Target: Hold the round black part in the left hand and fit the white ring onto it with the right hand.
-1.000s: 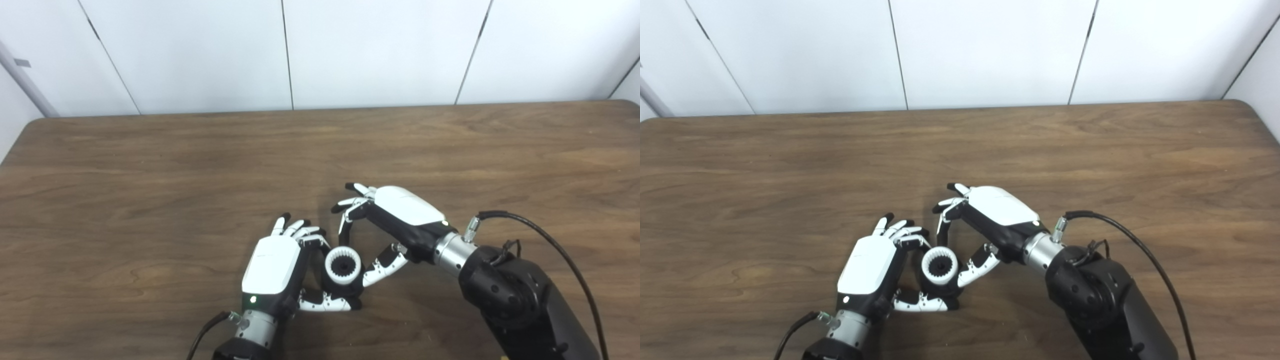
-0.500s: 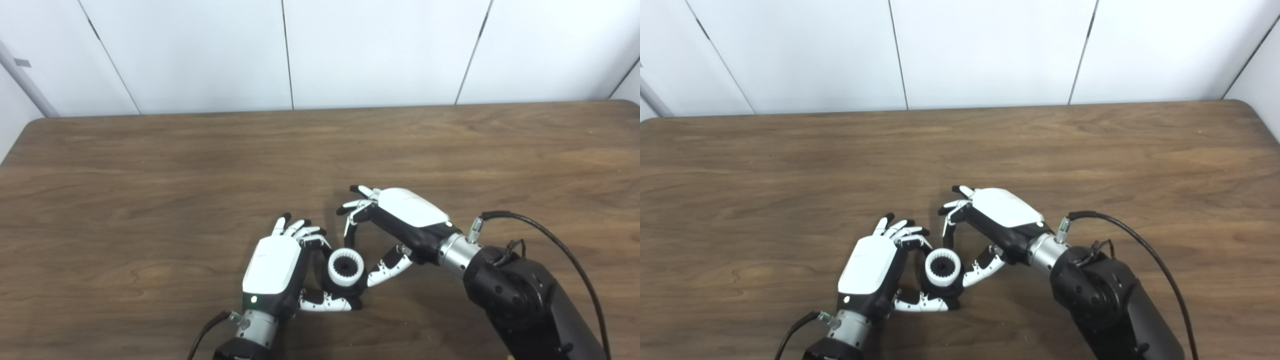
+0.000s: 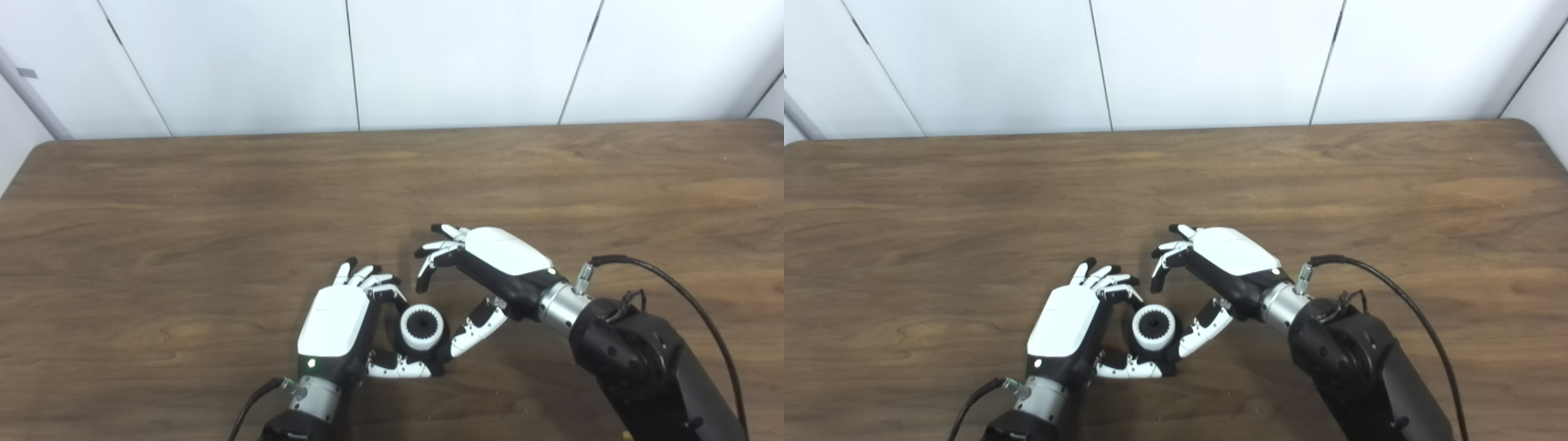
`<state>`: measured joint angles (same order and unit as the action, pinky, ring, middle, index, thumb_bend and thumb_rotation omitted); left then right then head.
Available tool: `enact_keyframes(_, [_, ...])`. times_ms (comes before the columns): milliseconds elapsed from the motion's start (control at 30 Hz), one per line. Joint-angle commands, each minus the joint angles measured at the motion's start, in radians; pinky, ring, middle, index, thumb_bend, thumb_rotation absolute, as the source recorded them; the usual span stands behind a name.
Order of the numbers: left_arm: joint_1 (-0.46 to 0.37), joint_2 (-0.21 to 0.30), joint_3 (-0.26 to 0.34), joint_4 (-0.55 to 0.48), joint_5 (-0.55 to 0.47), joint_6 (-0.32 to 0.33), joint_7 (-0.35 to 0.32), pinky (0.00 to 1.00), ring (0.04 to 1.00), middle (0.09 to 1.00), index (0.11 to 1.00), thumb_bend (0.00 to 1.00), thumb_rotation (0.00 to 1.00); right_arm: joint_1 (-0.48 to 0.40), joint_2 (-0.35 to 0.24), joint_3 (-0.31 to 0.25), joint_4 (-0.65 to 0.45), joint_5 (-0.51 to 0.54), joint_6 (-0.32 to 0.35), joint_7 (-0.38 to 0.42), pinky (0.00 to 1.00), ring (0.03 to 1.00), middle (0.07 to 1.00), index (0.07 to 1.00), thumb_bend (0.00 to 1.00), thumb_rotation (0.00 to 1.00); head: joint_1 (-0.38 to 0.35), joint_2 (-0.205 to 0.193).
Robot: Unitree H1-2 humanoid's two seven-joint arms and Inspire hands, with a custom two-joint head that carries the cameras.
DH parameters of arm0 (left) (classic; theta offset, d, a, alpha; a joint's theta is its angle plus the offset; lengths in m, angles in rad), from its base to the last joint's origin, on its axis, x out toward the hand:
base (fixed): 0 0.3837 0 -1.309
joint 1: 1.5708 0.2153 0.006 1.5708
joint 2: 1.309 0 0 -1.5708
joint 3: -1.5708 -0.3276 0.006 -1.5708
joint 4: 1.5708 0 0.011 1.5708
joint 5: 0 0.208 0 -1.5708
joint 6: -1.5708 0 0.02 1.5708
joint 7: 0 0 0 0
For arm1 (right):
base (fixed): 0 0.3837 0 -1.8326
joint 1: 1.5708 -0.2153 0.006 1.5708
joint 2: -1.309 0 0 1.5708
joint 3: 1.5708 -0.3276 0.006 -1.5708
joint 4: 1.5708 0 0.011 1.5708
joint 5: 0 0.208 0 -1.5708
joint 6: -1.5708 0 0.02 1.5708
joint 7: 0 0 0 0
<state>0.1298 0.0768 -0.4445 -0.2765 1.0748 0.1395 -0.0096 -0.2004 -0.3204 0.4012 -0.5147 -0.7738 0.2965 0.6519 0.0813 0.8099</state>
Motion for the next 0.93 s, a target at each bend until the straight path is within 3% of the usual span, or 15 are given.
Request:
enact_keyframes(0, [-0.008,0.002,-0.006,-0.008,0.016,-0.007,-0.003,1.00,0.887,0.785,0.484,0.52,0.05,-0.033,-0.004,-0.008,-0.027,-0.007,-0.022,-0.003,1.00,1.000,0.890,0.661,1.00,0.31,0.001,0.000])
enact_keyframes(267, [-0.010,0.002,-0.003,-0.001,0.010,-0.008,0.002,1.00,0.885,0.781,0.484,0.52,0.05,-0.039,-0.007,-0.019,-0.032,-0.019,-0.006,0.011,1.00,1.000,0.915,0.695,1.00,0.33,-0.003,-0.003])
enact_keyframes(833, [-0.012,0.015,0.006,-0.013,0.022,0.010,-0.028,1.00,0.885,0.795,0.495,0.52,0.08,-0.030,-0.051,-0.125,-0.067,-0.005,0.030,0.041,1.00,1.000,0.937,0.744,1.00,0.36,-0.017,-0.007])
enact_keyframes(900, [-0.015,0.016,0.006,-0.014,0.025,0.013,-0.035,1.00,0.887,0.818,0.653,0.74,0.23,-0.027,-0.054,-0.130,-0.064,-0.002,0.026,0.036,1.00,1.000,0.937,0.740,1.00,0.36,-0.019,-0.008])
